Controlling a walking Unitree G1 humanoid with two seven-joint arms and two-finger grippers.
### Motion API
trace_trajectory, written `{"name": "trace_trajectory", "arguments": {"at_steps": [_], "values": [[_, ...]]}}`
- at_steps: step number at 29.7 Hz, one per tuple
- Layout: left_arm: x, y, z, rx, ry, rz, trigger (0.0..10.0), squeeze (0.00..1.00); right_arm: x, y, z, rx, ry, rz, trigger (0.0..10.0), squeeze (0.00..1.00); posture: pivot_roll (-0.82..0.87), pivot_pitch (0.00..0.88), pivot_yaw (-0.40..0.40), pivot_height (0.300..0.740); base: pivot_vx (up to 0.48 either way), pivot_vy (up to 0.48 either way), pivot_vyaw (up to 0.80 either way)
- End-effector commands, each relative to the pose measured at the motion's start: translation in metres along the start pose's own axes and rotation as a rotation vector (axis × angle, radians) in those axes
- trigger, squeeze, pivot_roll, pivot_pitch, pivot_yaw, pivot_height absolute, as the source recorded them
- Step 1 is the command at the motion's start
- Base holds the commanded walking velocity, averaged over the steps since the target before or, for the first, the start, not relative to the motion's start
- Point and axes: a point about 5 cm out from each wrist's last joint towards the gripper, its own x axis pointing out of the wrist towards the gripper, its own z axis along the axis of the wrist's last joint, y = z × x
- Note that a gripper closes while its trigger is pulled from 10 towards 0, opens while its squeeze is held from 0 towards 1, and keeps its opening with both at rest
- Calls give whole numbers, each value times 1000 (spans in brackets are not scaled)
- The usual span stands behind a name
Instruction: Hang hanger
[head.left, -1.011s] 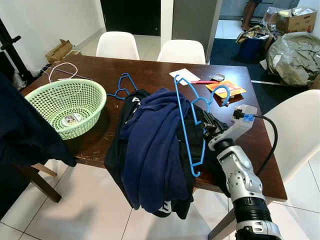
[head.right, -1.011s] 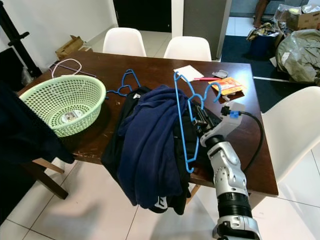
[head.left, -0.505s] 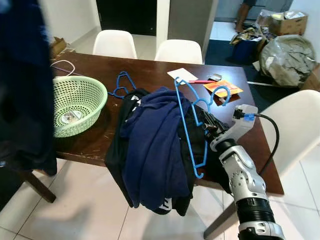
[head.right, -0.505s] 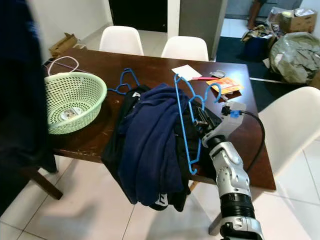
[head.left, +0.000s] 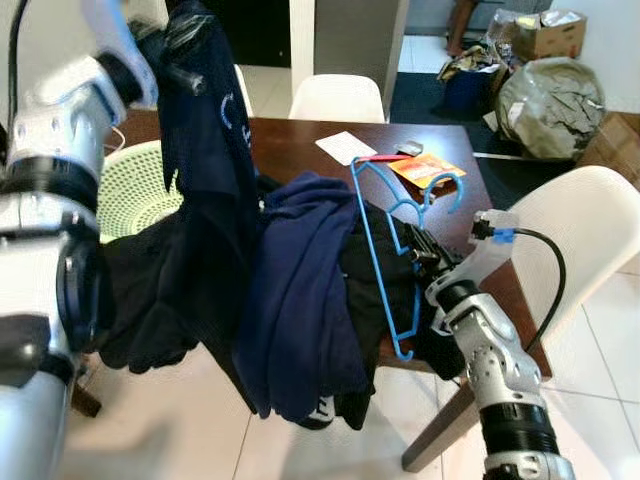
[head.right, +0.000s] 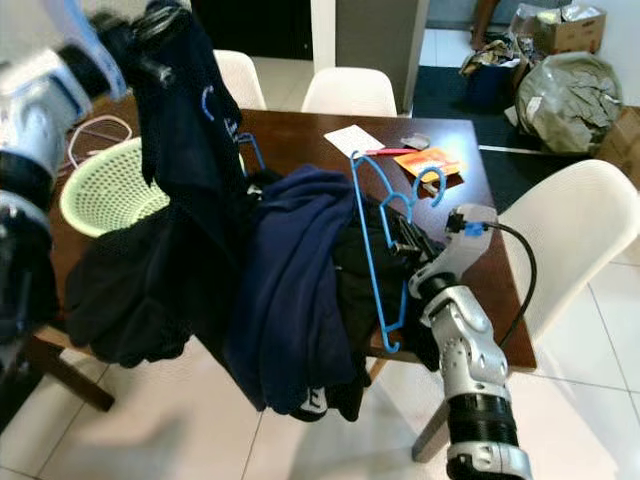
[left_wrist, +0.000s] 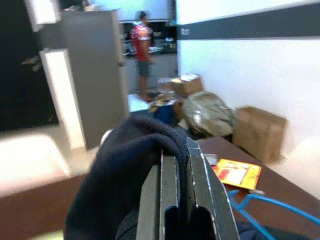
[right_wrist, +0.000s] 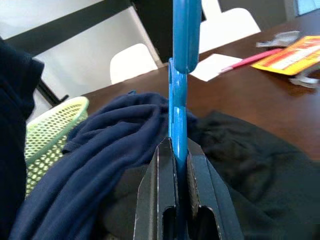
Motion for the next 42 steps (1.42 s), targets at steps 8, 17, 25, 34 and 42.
{"name": "trace_trajectory", "arguments": {"at_steps": [8, 17, 25, 34, 42], "values": [[-37, -2, 52, 109, -249, 132, 10000, 0, 3, 5, -5, 18, 25, 17, 10000, 0, -8, 109, -22, 740, 0, 0, 0], [-69, 10, 117, 266, -412, 280, 10000, 0, 6, 9, -7, 39, 17, 18, 10000, 0, 16, 103, -15, 740, 205, 0, 0], [-88, 6, 164, 306, -523, 386, 10000, 0, 9, 10, -6, 53, 8, 21, 10000, 0, 31, 98, -4, 740, 424, 0, 0], [-85, -24, 212, 319, -627, 315, 10000, 0, 10, 11, -6, 59, 5, 23, 10000, 0, 46, 95, 1, 740, 368, 0, 0], [-67, -64, 255, 248, -668, 106, 10000, 0, 11, 10, -7, 70, 4, 16, 10000, 0, 64, 95, 9, 740, 235, 0, 0]]}}
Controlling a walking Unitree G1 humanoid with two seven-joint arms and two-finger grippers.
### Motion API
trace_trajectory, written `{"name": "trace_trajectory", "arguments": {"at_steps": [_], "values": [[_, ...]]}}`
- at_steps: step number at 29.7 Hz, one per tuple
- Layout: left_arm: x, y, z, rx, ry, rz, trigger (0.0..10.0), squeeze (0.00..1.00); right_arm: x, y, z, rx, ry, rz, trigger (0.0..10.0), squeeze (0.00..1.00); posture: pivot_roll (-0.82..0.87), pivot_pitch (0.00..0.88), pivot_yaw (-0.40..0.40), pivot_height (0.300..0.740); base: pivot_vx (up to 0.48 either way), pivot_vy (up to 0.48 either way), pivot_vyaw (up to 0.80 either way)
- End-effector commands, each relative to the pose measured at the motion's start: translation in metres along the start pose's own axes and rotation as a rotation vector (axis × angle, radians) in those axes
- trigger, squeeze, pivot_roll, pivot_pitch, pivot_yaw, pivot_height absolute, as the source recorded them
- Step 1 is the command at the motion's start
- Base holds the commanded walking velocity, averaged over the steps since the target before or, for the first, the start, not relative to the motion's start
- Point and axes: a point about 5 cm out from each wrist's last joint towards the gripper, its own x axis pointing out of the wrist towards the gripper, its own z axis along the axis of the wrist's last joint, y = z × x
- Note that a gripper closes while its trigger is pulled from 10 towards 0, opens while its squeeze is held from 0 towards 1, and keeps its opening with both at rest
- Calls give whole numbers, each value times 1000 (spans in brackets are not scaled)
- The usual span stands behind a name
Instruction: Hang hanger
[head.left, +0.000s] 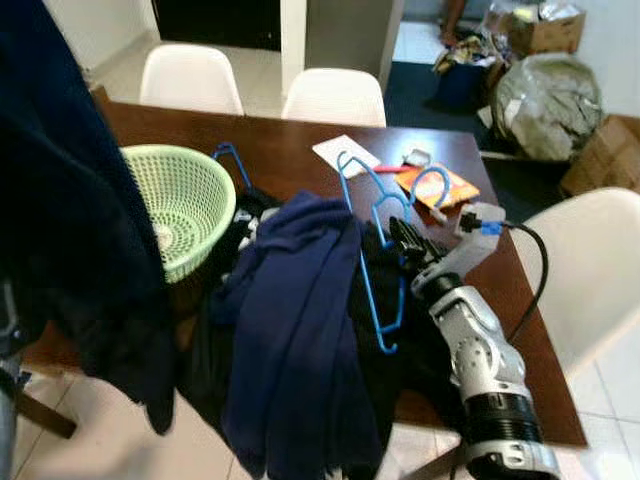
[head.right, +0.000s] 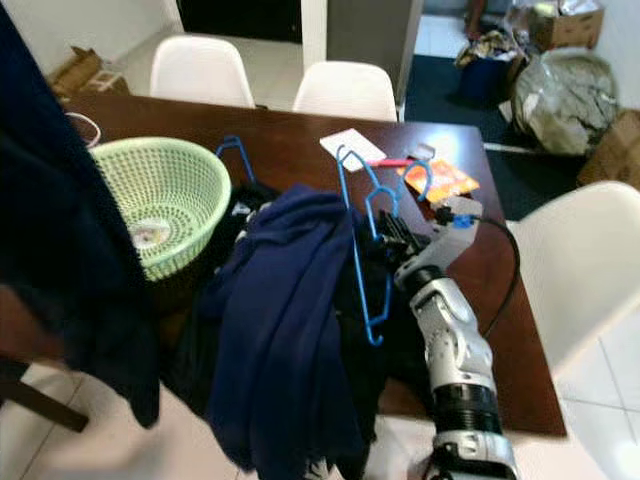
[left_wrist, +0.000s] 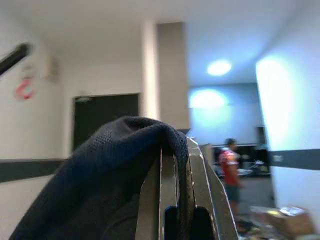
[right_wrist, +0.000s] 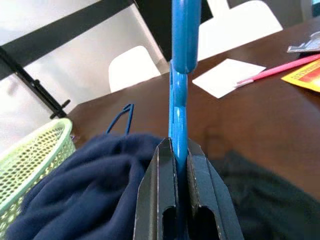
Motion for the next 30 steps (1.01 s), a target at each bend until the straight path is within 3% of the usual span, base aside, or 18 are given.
{"name": "trace_trajectory", "arguments": {"at_steps": [1, 5, 6, 7, 9, 10, 12, 14, 16, 17, 18, 19, 20, 21, 23, 25, 26, 30], "values": [[7, -13, 23, -9, -70, -68, 10000, 0, -1, -3, -6, 17, 18, -16, 10000, 0, 65, 94, 12, 740, 0, 0, 0], [7, 8, 26, 41, -50, 22, 10000, 0, -2, -3, -7, 20, 17, -21, 10000, 0, 66, 91, 17, 740, 0, 0, 0], [2, 28, 20, 47, -20, 117, 10000, 0, -2, -4, -7, 21, 17, -22, 10000, 0, 62, 90, 17, 740, 0, 0, 0], [2, 28, 20, 47, -20, 117, 10000, 0, -2, -4, -7, 21, 17, -22, 10000, 0, 62, 90, 17, 740, 0, 0, 0], [-19, 76, 0, 57, 73, 365, 10000, 0, -2, -4, -7, 20, 17, -23, 10000, 0, 59, 89, 14, 740, 0, 0, 0], [-19, 76, 0, 57, 73, 365, 10000, 0, -2, -4, -7, 20, 17, -23, 10000, 0, 59, 89, 14, 740, 0, 0, 0], [-60, 124, -26, 86, 187, 616, 10000, 0, -2, -4, -7, 17, 20, -22, 10000, 0, 44, 85, 11, 740, 0, 0, 0], [-60, 124, -26, 86, 187, 616, 10000, 0, -2, -4, -7, 17, 20, -22, 10000, 0, 44, 85, 11, 740, 0, 0, 0], [-106, 156, -37, 221, 278, 793, 10000, 0, -3, -5, -7, 10, 25, -19, 10000, 0, 38, 83, 7, 740, 0, 0, 0], [-106, 156, -37, 221, 278, 793, 10000, 0, -3, -5, -7, 10, 25, -19, 10000, 0, 38, 83, 7, 740, 0, 0, 0], [-121, 165, -37, 293, 309, 851, 10000, 0, -4, -5, -7, 7, 27, -18, 10000, 0, 38, 83, 7, 740, 0, 0, 0], [-121, 165, -37, 293, 309, 851, 10000, 0, -4, -5, -7, 7, 27, -18, 10000, 0, 38, 83, 7, 740, 0, 0, 0], [-143, 176, -46, 312, 373, 911, 10000, 0, -4, -5, -8, 5, 30, -17, 10000, 0, 38, 84, 1, 740, 0, 0, 0], [-143, 176, -46, 312, 373, 911, 10000, 0, -4, -5, -8, 5, 30, -17, 10000, 0, 38, 84, 1, 740, 0, 0, 0], [-184, 184, -88, 191, 541, 969, 10000, 0, -3, -5, -8, -1, 41, -11, 10000, 0, 31, 85, -7, 740, 0, 0, 0], [-184, 184, -88, 191, 541, 969, 10000, 0, -3, -5, -8, -1, 41, -11, 10000, 0, 31, 85, -7, 740, 0, 0, 0], [-196, 182, -105, 141, 601, 967, 10000, 0, -3, -4, -8, -3, 44, -9, 10000, 0, 26, 86, -9, 740, 0, 0, 0], [-194, 171, -126, 92, 627, 897, 10000, 0, -3, -5, -8, -10, 47, -9, 10000, 0, 19, 88, -11, 740, 0, 0, 0]]}}
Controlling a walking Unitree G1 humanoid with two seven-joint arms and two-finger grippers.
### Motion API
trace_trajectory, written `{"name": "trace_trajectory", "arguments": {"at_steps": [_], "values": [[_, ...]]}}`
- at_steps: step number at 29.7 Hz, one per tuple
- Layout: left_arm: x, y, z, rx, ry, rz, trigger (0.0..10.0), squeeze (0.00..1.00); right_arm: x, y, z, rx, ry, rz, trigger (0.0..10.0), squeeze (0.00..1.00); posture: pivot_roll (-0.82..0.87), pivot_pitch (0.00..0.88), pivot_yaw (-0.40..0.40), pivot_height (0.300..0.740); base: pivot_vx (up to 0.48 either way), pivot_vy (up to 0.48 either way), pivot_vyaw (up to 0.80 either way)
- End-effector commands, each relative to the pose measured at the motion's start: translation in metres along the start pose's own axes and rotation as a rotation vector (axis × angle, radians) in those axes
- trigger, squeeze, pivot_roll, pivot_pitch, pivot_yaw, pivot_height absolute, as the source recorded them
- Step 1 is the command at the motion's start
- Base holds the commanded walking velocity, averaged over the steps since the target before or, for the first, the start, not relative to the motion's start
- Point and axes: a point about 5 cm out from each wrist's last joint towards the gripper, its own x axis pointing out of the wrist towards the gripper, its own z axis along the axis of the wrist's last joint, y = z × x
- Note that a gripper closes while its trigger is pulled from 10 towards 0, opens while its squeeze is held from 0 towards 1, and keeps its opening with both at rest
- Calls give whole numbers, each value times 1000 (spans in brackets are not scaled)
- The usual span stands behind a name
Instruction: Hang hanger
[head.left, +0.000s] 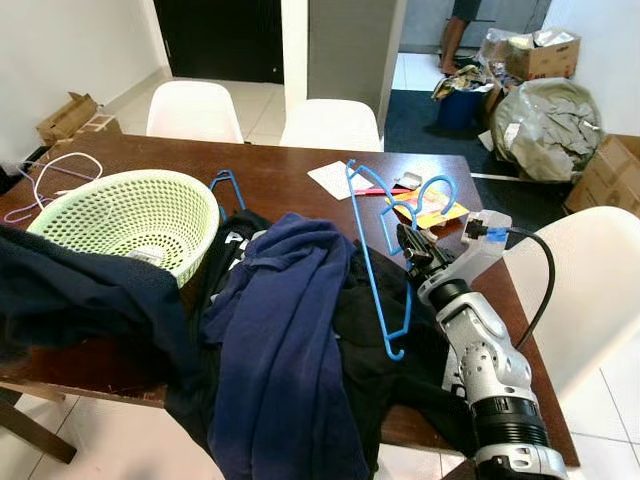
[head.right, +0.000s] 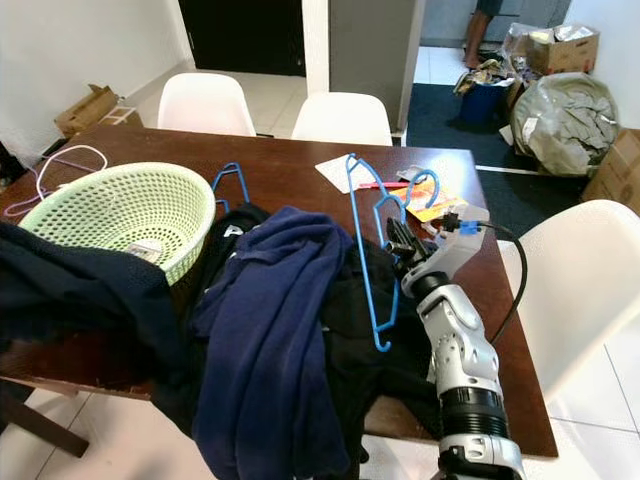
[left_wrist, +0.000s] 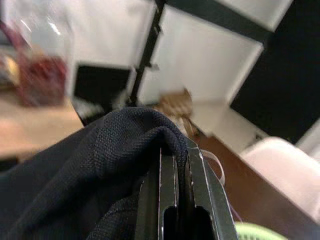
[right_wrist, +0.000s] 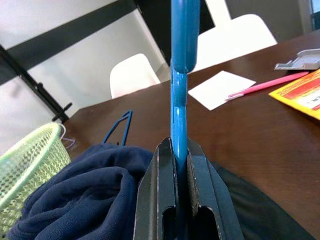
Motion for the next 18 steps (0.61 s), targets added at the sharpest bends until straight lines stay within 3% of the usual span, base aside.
{"name": "trace_trajectory", "arguments": {"at_steps": [1, 7, 9, 12, 14, 15, 16, 18], "values": [[1, -6, 4, -6, -26, -32, 10000, 0, -1, -1, -2, -6, 18, -3, 10000, 0, 19, 88, -11, 740, 0, 0, 0], [5, -72, 34, 9, -152, -329, 10000, 0, -4, -4, -1, -11, 21, -11, 10000, 0, 20, 103, -13, 740, 0, 0, 0], [5, -80, 37, 21, -164, -360, 10000, 0, -4, -4, -1, -11, 21, -12, 10000, 0, 20, 103, -13, 740, 0, 0, 0], [1, -128, 27, 40, -109, -570, 10000, 0, -5, -4, -1, -12, 24, -13, 10000, 0, 13, 108, -10, 740, 0, 0, 0], [1, -128, 27, 40, -109, -570, 10000, 0, -5, -4, -1, -12, 24, -13, 10000, 0, 13, 108, -10, 740, 0, 0, 0], [-4, -147, 13, 85, -48, -670, 10000, 0, -5, -4, -1, -13, 24, -14, 10000, 0, 11, 111, -9, 740, 0, 0, 0], [-12, -162, -12, 184, 40, -773, 10000, 0, -6, -4, 0, -15, 24, -16, 10000, 0, 7, 117, -6, 740, 0, 0, 0], [-26, -173, -59, 370, 193, -909, 10000, 0, -7, -5, 0, -18, 25, -19, 10000, 0, 0, 122, -5, 740, 0, 0, 0]]}}
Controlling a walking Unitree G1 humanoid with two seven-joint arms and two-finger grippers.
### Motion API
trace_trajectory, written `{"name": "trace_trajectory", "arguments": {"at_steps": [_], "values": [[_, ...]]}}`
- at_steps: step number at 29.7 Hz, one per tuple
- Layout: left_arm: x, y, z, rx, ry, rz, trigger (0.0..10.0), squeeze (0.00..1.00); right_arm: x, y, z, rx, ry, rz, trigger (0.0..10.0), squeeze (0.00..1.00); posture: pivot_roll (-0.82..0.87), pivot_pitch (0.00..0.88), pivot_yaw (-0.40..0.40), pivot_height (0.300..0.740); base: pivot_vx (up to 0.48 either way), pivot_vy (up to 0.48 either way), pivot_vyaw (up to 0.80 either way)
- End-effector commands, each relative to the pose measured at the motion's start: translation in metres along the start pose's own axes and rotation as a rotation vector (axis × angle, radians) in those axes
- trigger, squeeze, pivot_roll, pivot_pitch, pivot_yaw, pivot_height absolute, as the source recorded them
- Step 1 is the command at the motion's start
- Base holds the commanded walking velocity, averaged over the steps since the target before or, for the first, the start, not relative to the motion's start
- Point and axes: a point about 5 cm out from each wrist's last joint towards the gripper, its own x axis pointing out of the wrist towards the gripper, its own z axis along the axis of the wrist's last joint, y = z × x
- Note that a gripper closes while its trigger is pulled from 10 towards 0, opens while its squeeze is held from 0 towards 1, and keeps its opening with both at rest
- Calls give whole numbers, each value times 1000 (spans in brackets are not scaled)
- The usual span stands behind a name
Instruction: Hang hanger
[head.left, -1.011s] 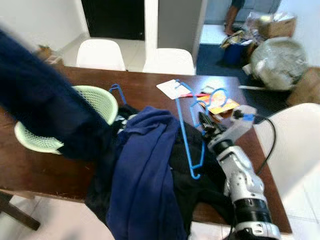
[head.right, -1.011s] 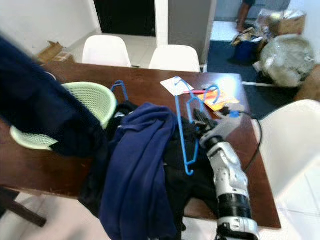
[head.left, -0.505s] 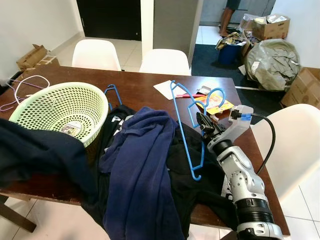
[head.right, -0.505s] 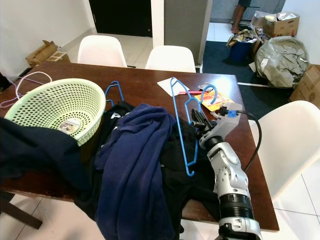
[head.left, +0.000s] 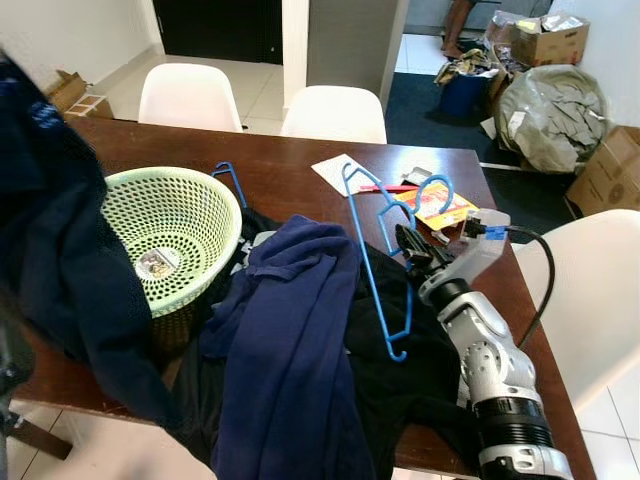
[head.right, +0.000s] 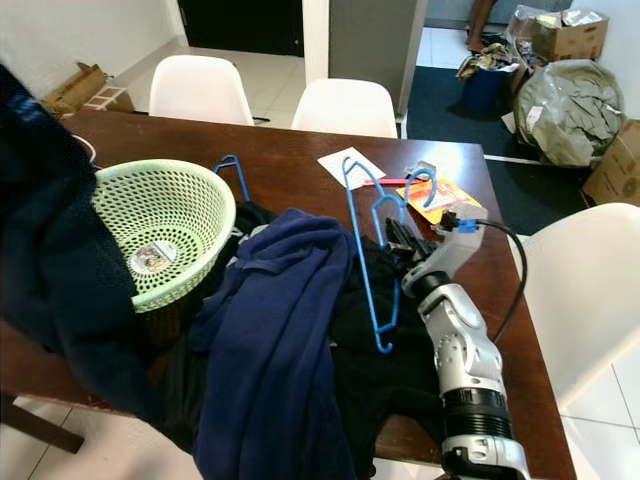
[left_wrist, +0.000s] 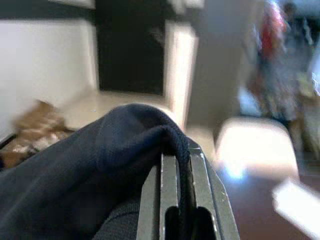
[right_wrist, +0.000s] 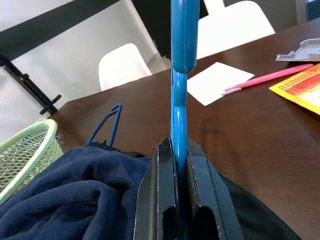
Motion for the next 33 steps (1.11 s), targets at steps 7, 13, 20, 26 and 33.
{"name": "trace_trajectory", "arguments": {"at_steps": [7, 13, 20, 26, 33], "values": [[-9, -39, -86, 206, 360, -237, 10000, 0, -6, -3, -3, -1, 25, -17, 10000, 0, -1, 136, -11, 740, 0, 0, 0], [-19, -43, -107, 328, 456, -284, 10000, 1000, -6, -3, -3, -1, 32, -16, 10000, 0, 1, 142, -14, 740, 0, 0, 0], [-29, -25, -94, 554, 531, -260, 10000, 1000, -5, -1, -3, 4, 36, -15, 10000, 0, 7, 141, -11, 740, 0, 0, 0], [-42, -28, -66, 608, 538, -395, 10000, 1000, -4, 0, -4, 15, 35, -15, 10000, 0, 16, 135, -6, 740, 0, 0, 0], [-55, -90, 14, 231, 91, -782, 10000, 1000, -3, -1, -2, 43, 4, -36, 10000, 0, 33, 128, 5, 740, 0, 0, 0]]}}
